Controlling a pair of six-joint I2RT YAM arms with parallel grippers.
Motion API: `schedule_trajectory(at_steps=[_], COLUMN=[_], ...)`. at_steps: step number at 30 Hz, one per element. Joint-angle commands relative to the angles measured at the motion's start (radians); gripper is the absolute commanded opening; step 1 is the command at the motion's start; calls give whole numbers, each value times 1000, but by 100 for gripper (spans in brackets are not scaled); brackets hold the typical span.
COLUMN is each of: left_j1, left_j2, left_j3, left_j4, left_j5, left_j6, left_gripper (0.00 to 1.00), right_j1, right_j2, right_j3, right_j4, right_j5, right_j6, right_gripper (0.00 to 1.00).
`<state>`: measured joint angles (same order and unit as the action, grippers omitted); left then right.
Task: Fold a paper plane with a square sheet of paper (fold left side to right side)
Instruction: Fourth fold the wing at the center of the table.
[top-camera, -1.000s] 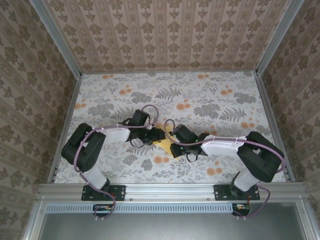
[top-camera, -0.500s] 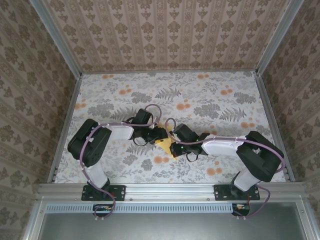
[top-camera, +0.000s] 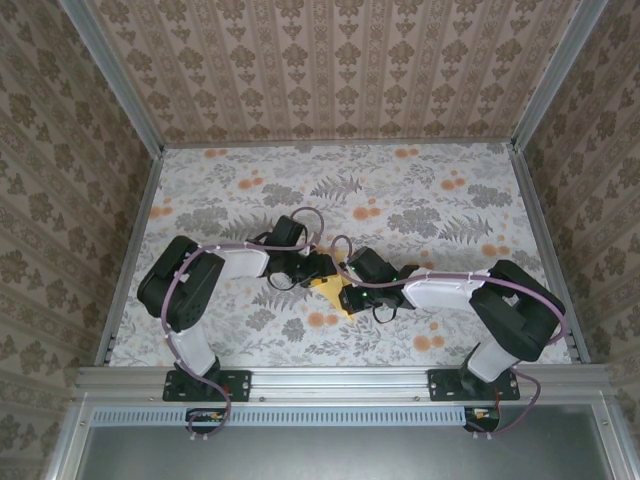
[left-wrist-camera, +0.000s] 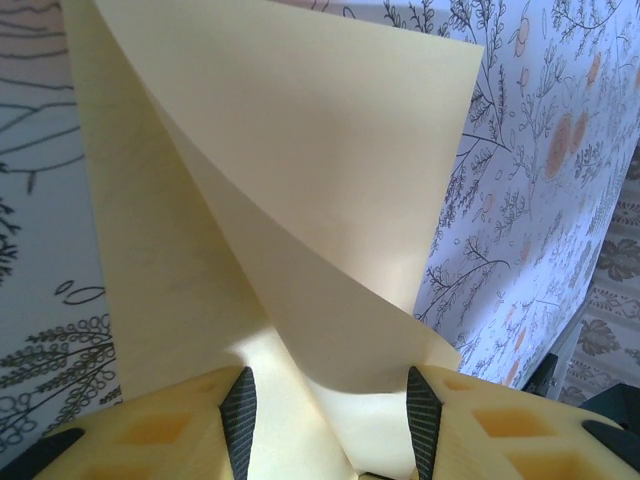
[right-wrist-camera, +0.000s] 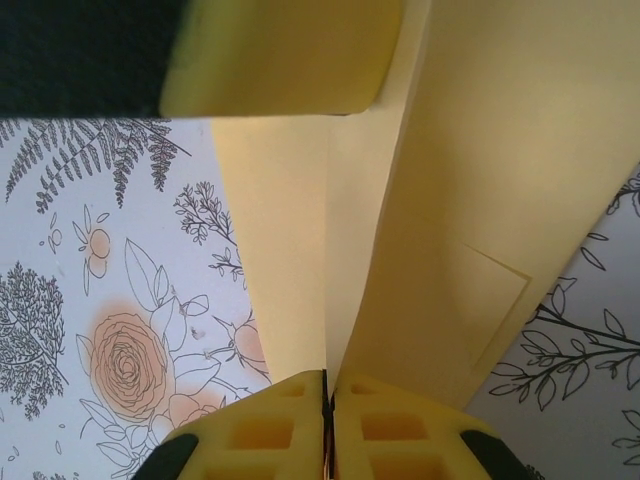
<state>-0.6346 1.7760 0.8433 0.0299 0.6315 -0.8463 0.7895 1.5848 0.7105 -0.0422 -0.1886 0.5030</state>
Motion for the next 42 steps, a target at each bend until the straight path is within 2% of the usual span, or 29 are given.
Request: schedule_trajectory(at_steps=[1,8,13,16,24,31,42], left_j1=[-5,-5,-5,-5,-6,-7,-7], left_j2=[39,40,37,36,30,26,25], left_j3=[11,10,10,9,6,4,3], left_j4=[-40,-45,-47,-46,-45,-43,-45], left_j5=[-35,-37,-39,-40,-41,-42,-42], left_j6=[0,1,0,1,0,0,1], left_gripper=[47,47,47,47,47,47,47], right_j1=[-6,-34,-102,-154,-185,-185,-185], right_j2=[-7,-69,-138,-143,-39,28,49], right_j3=[-4,-11,-51,-68,-42,-19,-16], right_j4=[3,10,80,124,215,223,214], right_j5=[-17,-54,-176,-244,-311,-309,-308], right_j6=[8,12,42,75,138,150,148], right_gripper=[13,23,37,39,37,34,13])
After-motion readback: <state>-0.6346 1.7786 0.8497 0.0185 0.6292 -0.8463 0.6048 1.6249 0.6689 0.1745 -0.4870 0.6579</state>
